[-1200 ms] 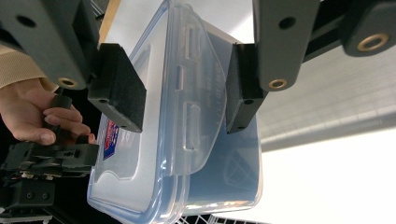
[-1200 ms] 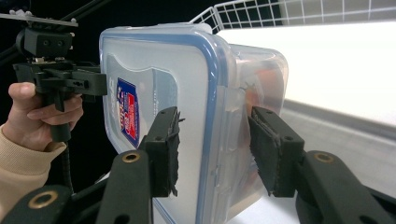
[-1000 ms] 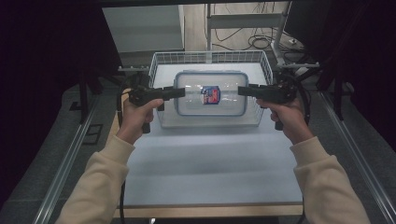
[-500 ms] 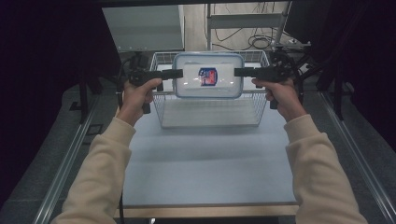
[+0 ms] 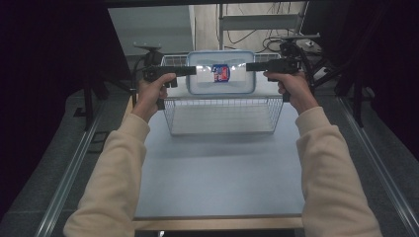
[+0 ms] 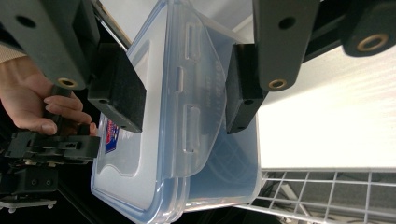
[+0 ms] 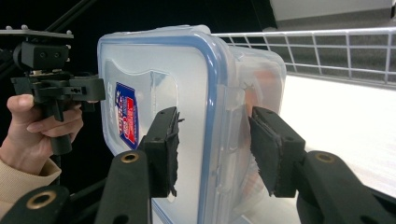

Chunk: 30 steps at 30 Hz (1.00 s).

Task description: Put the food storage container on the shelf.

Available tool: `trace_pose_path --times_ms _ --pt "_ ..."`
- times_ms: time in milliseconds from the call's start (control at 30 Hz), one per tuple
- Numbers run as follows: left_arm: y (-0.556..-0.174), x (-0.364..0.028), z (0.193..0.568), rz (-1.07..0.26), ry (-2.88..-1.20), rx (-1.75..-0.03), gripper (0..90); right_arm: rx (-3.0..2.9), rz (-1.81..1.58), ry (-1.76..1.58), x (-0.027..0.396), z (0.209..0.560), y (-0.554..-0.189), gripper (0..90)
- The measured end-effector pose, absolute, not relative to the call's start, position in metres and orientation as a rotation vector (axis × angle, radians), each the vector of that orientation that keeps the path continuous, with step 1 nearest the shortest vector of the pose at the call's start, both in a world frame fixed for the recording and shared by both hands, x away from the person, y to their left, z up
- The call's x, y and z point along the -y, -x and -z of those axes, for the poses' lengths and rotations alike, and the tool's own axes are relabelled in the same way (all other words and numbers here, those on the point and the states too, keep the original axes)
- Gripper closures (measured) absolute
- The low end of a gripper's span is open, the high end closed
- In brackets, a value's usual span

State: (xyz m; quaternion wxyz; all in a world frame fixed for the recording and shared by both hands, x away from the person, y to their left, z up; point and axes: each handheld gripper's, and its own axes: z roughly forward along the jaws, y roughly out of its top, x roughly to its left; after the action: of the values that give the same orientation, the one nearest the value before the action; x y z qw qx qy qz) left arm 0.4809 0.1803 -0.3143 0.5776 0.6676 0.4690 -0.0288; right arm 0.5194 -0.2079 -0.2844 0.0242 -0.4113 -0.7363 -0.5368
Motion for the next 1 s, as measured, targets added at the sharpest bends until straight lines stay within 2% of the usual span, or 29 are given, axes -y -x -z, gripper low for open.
trace_pose_path --times_ms 633,733,1000 --pt "-0.521 -0.181 0.331 0.191 -1.433 -1.220 46.8 2.112 1.614 1.497 0.205 0.296 -0.545 49.4" --pt "-0.524 -0.179 0.332 0.127 -1.472 -1.259 42.8 2.128 1.585 1.569 0.204 0.298 -0.547 52.7" --pt "-0.518 -0.179 0.324 0.074 -1.428 -1.261 30.8 2.135 1.674 1.584 0.207 0.294 -0.535 47.9"
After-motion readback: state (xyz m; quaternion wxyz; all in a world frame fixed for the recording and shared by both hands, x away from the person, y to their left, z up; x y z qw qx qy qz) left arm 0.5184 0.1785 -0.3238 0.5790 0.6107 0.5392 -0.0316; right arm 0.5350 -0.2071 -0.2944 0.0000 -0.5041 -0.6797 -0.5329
